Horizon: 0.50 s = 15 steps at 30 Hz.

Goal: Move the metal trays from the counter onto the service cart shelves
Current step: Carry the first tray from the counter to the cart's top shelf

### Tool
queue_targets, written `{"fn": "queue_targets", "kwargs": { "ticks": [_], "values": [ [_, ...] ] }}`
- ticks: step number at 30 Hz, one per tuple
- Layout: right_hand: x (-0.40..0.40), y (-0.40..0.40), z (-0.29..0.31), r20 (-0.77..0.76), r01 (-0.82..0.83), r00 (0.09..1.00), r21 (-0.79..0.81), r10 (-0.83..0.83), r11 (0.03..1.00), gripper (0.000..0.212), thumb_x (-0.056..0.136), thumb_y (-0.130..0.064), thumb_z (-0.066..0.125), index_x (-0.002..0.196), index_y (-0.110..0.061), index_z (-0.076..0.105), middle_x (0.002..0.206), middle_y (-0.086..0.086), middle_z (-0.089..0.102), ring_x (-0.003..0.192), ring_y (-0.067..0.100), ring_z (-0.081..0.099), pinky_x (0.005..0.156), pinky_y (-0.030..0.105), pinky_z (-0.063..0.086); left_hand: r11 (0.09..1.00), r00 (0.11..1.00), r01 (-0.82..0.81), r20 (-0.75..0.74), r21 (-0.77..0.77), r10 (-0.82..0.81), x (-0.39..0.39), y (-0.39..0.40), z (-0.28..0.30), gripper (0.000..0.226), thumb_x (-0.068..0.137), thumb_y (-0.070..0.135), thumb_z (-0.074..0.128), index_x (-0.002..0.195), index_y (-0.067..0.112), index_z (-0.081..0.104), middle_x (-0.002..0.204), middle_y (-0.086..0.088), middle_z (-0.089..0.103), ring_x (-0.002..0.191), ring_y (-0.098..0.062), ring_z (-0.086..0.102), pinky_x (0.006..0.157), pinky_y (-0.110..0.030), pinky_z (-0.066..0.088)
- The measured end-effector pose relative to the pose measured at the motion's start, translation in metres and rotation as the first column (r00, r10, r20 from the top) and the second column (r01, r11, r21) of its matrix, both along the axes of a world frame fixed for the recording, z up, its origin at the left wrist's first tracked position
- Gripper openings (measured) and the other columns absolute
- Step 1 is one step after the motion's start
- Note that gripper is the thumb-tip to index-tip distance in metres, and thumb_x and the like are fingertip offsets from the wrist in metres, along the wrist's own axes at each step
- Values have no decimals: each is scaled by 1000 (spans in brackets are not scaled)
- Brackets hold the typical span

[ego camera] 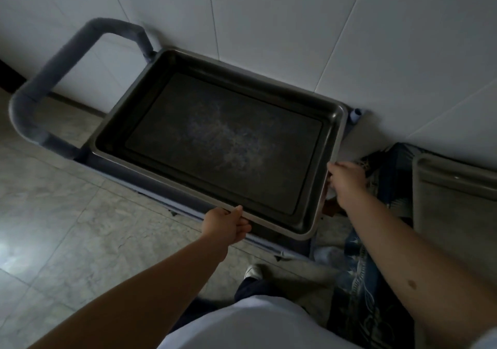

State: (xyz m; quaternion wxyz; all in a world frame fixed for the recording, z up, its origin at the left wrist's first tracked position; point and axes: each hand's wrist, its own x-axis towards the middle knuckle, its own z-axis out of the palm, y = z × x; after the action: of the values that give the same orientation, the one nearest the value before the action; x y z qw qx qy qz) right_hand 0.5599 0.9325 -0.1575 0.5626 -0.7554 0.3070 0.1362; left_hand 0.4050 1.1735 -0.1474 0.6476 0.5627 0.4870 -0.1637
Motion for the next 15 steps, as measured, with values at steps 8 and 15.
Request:
{"fn": "queue_targets", "kwargs": {
  "ticks": [8,15],
  "values": [
    [-67,7,0,12,-119,992,-175,123,977,6,92,-19,64,98,-17,65,93,7,68,86,25,66,85,45,56,982,982,187,-33,-31,-188,3,12,16,28,98,28,62,90,1,64,77,-14,73,64,-19,68,55,-26,52],
    [-145,45,49,134,-183,935,-608,327,772,39,91,-28,65,126,-13,58,119,5,61,100,15,54,83,31,43,570,594,698,94,433,-799,-10,68,35,36,98,48,54,103,13,64,93,-4,73,83,-19,71,75,-38,59]
  ]
}}
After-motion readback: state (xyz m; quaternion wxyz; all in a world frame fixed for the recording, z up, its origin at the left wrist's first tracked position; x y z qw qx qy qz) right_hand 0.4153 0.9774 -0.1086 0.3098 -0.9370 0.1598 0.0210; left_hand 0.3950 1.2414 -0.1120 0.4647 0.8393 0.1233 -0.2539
